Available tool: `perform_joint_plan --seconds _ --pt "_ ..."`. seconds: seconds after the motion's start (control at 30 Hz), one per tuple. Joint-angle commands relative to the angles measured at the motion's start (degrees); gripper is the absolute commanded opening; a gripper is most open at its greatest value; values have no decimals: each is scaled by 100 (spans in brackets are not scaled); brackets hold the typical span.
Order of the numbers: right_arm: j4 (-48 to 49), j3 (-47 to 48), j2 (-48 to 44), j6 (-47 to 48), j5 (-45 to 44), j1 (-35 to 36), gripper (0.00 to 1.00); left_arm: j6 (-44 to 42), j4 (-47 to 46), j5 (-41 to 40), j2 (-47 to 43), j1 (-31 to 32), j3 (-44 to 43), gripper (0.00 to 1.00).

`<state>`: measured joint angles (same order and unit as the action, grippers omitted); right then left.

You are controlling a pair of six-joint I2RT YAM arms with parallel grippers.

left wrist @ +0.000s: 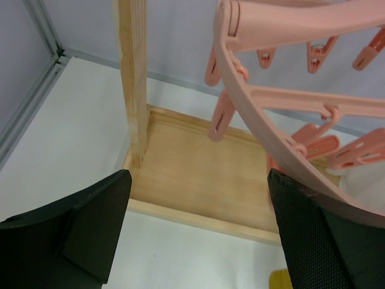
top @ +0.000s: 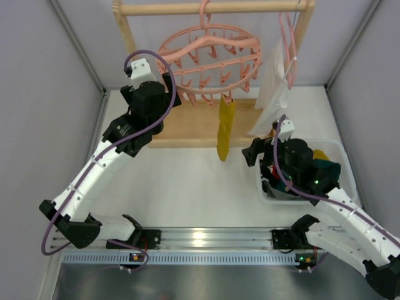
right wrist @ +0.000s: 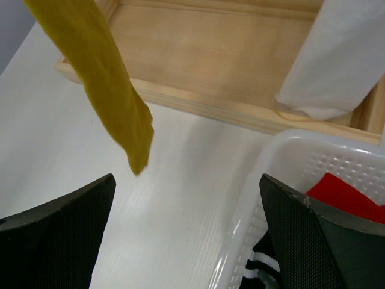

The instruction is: Remove the socks clipped to the hanger

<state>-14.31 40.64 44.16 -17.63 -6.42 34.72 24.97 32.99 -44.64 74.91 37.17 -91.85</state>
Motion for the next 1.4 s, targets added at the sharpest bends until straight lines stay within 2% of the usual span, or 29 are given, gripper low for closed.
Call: perform_joint_plan --seconds 0.0,0.67,0.93,1.17,1.37 --pt "683 400 259 146 474 70 99 51 -241 149 -21 -25 71 98" --pt "1343 813 1112 -171 949 334 99 -1 -267 377 164 -34 62 98" --pt "1316 1209 1577 -22 431 843 99 -19 -276 491 146 -34 62 98" --pt "1316 1394 1912 172 -8 870 99 95 -276 921 -12 -34 255 98" --pt "1413 1578 2438 295 -404 870 100 456 -267 1283 -372 -25 774 98"
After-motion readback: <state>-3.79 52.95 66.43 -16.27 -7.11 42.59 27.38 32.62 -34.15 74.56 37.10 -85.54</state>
